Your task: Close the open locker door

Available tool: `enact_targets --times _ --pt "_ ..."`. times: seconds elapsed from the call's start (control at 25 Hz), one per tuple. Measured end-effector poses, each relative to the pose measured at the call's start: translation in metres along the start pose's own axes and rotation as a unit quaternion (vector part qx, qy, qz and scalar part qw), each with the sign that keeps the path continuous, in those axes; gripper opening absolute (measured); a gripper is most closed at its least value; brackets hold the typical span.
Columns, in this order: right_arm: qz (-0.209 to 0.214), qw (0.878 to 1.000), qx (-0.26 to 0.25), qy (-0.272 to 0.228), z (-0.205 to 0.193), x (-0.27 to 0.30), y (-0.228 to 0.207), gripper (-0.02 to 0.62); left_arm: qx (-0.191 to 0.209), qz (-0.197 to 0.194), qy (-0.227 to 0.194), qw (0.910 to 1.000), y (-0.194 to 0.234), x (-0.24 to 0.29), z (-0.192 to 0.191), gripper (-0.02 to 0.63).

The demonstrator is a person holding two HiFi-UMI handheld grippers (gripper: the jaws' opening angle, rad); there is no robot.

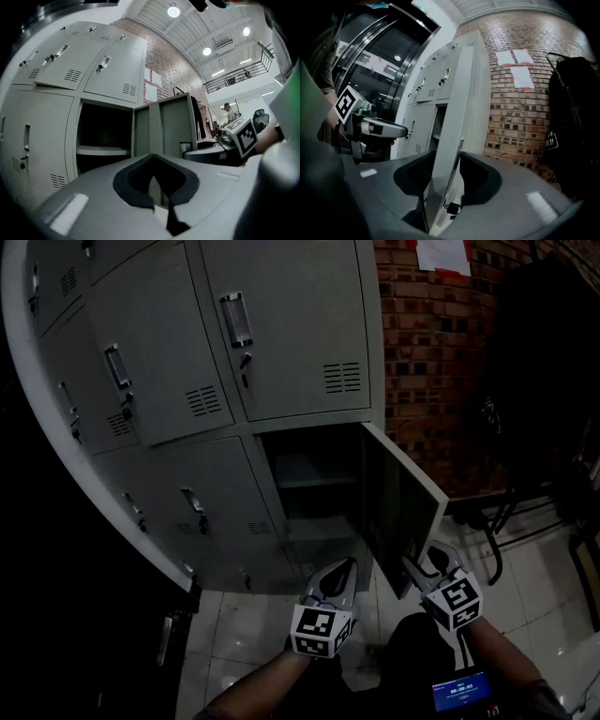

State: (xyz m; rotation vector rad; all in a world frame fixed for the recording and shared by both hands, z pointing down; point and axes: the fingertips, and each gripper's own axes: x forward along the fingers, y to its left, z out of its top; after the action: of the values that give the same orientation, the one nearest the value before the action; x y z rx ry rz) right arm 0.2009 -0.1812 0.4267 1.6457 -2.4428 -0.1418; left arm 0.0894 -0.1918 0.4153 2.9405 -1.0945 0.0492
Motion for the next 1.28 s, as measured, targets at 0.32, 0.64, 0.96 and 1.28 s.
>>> enact_targets --times 0.32,0.64,0.96,1.28 --pt "0.036 0.999 -0.008 -0.02 0.013 0.019 0.04 0.197 0.025 0.005 0.007 0.9996 0.025 -0.005 -0.001 0.002" --pt "0.024 0.999 -0.001 -0.026 0.023 0.039 0.078 0.204 0.014 0.044 0.008 0.9989 0.063 -0.035 -0.004 0.002" --pt "0.028 0.999 0.004 -0.033 0.031 0.067 0.109 0.198 0.003 0.071 0.007 0.9975 0.094 -0.066 -0.007 0.002" --pt "0.057 0.998 -0.029 -0.024 0.039 0.121 0.142 0.181 0.0 0.101 0.008 0.9949 0.131 -0.082 -0.017 0.002"
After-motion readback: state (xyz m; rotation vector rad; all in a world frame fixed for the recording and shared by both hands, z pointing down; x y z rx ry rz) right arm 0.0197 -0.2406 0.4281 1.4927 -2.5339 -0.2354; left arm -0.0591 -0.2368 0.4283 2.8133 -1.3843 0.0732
